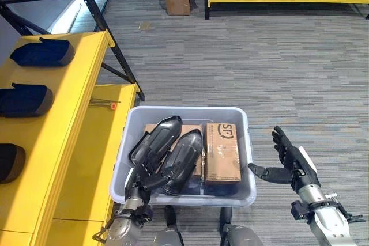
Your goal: Move parts from the plastic box to the shelf.
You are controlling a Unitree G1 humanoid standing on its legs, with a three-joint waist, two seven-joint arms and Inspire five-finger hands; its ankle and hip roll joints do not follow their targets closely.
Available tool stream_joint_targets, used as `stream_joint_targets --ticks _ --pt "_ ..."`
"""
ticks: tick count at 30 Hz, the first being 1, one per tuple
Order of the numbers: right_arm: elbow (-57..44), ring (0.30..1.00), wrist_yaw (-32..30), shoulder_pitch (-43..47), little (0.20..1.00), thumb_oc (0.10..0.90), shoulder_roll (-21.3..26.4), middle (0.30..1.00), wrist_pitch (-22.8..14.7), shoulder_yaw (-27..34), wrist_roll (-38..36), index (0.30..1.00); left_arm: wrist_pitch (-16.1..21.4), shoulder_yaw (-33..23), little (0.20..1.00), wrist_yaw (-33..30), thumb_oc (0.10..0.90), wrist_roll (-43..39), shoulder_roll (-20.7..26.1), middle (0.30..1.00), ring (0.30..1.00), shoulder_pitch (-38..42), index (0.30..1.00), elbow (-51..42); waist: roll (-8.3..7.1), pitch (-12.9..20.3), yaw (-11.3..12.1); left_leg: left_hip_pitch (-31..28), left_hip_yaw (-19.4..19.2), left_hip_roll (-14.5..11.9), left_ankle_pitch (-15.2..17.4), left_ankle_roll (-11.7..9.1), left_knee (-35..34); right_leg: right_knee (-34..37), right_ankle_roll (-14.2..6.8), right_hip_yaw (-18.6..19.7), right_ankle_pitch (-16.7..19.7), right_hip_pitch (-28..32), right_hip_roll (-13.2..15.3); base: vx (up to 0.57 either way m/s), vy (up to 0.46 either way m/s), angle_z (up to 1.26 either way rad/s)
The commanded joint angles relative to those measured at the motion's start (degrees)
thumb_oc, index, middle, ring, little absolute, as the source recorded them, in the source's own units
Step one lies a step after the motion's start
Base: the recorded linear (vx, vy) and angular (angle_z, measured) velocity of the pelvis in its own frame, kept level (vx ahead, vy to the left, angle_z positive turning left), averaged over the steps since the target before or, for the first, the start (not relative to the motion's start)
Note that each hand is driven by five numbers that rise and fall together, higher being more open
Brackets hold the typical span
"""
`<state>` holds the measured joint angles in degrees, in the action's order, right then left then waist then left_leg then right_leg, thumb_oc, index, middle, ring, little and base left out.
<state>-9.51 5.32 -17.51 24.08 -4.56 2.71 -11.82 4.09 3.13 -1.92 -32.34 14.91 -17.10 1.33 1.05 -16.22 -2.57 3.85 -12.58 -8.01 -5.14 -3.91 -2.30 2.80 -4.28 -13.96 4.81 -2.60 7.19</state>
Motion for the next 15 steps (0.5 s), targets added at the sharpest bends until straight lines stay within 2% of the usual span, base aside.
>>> stream_joint_targets --ticks 1,4,5,7,8,9,12,13,15 --pt "-7.43 1.0 -1.7 6.29 1.0 0.9 3.58 1.0 -6.29 1.89 4.44 1.0 5.32 -3.25 1.0 0.15 0.9 1.28 3.37 1.0 1.0 -0.6 1.0 -6.37 -2.8 2.71 1.08 3.49 -1.55 -2.27 3.2 -0.38 5.57 -3.17 -2.02 -1.84 -7.55 2.54 2.57 -0.03 0.116 -0.22" --pt "-7.87 1.0 -2.94 9.57 1.0 0.9 6.13 1.0 -6.48 1.92 7.29 1.0 5.77 -3.51 1.0 0.03 0.9 1.08 4.27 1.0 1.0 -0.16 1.0 -6.96 -3.29 1.47 1.68 5.68 -2.05 -1.98 3.62 -0.24 6.81 -3.64 -2.33 -2.04 -6.97 0.44 3.44 -0.03 0.066 -0.06" --pt "-8.3 1.0 -3.58 10.95 1.0 0.9 7.61 1.0 -6.74 2.17 8.82 1.0 5.81 -3.46 1.0 0.0 0.9 1.37 4.81 1.0 1.0 0.08 1.0 -7.27 -3.46 1.02 1.85 6.16 -1.31 -1.81 4.9 -0.66 7.3 -3.67 -2.92 -1.82 -7.41 0.26 3.72 0.02 0.063 0.04" --pt "-8.22 1.0 -5.16 13.93 1.0 0.9 10.72 1.0 -6.51 2.29 11.43 1.0 5.91 -3.13 1.0 -0.16 0.9 1.74 5.8 1.0 1.0 0.78 1.0 -7.57 -3.67 0.01 2.16 8.05 -0.93 -1.48 4.96 -0.67 8.07 -3.67 -3.15 -2.24 -6.88 -0.87 4.24 -0.02 0.038 0.05" --pt "-8.2 1.0 -5.17 13.96 1.0 0.9 10.72 1.0 -6.52 2.27 11.44 1.0 5.91 -3.14 1.0 -0.16 0.9 1.74 5.79 1.0 1.0 0.79 1.0 -7.56 -3.66 0.02 2.14 8.09 -0.92 -1.48 4.97 -0.66 8.09 -3.68 -3.15 -2.25 -6.88 -0.89 4.24 -0.05 0.031 0.0" --pt "-8.56 1.0 -6.8 17.82 1.0 0.9 14.22 1.0 -6.58 1.98 14.4 1.0 5.96 -2.62 1.0 -0.37 0.9 1.57 6.59 1.0 1.0 1.38 1.0 -7.91 -3.75 -0.84 2.51 9.91 -0.7 -1.31 4.94 -0.7 8.75 -3.86 -3.3 -2.68 -6.38 -2.24 4.67 -0.05 0.033 0.0" --pt "-8.39 1.0 -8.15 24.87 1.0 0.9 18.73 1.0 -6.0 -1.29 18.09 1.0 5.81 -1.44 1.0 -0.77 0.9 1.44 7.92 1.0 1.0 1.93 1.0 -8.42 -3.85 -2.31 3.27 11.79 -0.41 -1.22 4.84 -0.61 9.27 -4.13 -3.43 -3.07 -5.71 -3.9 5.04 -0.05 0.03 0.04" --pt "-7.97 1.0 -7.64 28.68 1.0 0.9 20.88 1.0 -5.38 -4.11 18.76 1.0 5.7 -0.67 1.0 -0.91 0.9 1.53 8.5 1.0 1.0 2.29 1.0 -8.34 -3.98 -3.23 3.92 12.54 -0.43 -1.21 4.69 -0.64 9.34 -4.3 -3.43 -3.2 -5.48 -4.68 5.13 -0.04 0.015 0.04" --pt "-7.59 1.0 -7.81 30.07 1.0 0.9 21.22 1.0 -5.23 -5.15 18.63 1.0 5.74 -0.52 1.0 -1.03 0.9 1.57 8.51 1.0 1.0 2.65 1.0 -8.26 -4.05 -3.64 3.96 12.89 -0.44 -1.27 4.64 -0.65 9.47 -4.44 -3.42 -3.25 -5.42 -5.01 5.15 -0.03 0.0 0.11"
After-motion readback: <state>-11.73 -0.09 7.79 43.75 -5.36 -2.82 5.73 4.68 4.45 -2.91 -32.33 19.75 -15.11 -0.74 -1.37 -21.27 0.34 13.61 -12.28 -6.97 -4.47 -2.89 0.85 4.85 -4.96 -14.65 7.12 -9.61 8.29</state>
